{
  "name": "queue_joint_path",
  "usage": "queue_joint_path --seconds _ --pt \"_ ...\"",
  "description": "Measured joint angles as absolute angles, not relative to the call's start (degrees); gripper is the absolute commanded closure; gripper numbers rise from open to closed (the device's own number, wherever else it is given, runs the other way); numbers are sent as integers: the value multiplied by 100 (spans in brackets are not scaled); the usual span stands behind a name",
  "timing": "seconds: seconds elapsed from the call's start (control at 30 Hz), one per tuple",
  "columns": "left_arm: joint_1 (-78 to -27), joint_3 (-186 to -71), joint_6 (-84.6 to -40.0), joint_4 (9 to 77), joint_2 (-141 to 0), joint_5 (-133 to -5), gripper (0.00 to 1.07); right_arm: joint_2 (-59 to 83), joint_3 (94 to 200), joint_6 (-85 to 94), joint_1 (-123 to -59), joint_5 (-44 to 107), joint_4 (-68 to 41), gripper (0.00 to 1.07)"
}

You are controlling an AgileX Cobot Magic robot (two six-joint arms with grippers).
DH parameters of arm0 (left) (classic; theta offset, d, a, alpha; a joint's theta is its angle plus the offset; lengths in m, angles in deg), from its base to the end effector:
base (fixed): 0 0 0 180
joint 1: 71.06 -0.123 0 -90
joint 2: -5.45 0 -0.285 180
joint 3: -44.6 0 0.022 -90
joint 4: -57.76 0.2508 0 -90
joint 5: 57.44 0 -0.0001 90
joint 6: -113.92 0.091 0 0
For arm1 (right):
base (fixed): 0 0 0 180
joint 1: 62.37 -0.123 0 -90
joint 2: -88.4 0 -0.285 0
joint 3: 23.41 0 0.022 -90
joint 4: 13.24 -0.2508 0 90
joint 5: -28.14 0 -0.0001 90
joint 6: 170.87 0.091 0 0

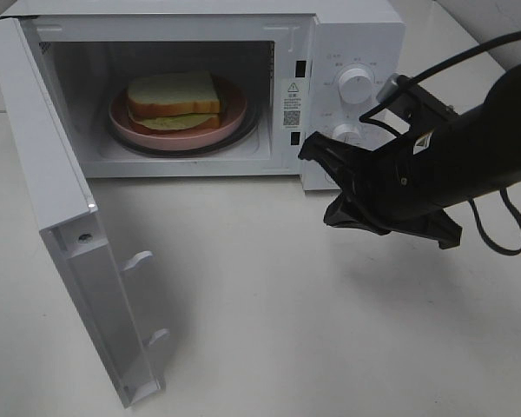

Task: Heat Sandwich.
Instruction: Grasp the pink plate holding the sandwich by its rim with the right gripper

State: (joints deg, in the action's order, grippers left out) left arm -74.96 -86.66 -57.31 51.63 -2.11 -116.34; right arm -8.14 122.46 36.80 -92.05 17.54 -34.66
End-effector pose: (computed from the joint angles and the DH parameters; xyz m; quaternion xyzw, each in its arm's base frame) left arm -0.0035 -0.0086 0.2795 0.0370 0.8423 0.0059 0.5377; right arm 0.2529 0.1512 0.1892 0.1447 0.9297 0.2378 0.2413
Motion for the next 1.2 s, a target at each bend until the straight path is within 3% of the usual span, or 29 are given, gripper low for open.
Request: queue_joint_path --seconds 0.47,0.57,0.9,1.2 --pt "-7496 -8666 -5731 5163 -211 -11634 3 -774 13449 -15 -9205 -1122 -3329 100" --pt "-7496 -8666 -5731 5163 -211 -11634 3 -774 13661 -1643 -9205 -1764 -3312 99" --pt "-7496 -8666 -5731 5163 -211 -11634 3 -768 13965 -5859 -9205 -2383 -2773 98" --pt "-7496 -8666 -5731 5163 -211 -11634 3 -757 13994 -7762 -9205 -2434 -2263 96"
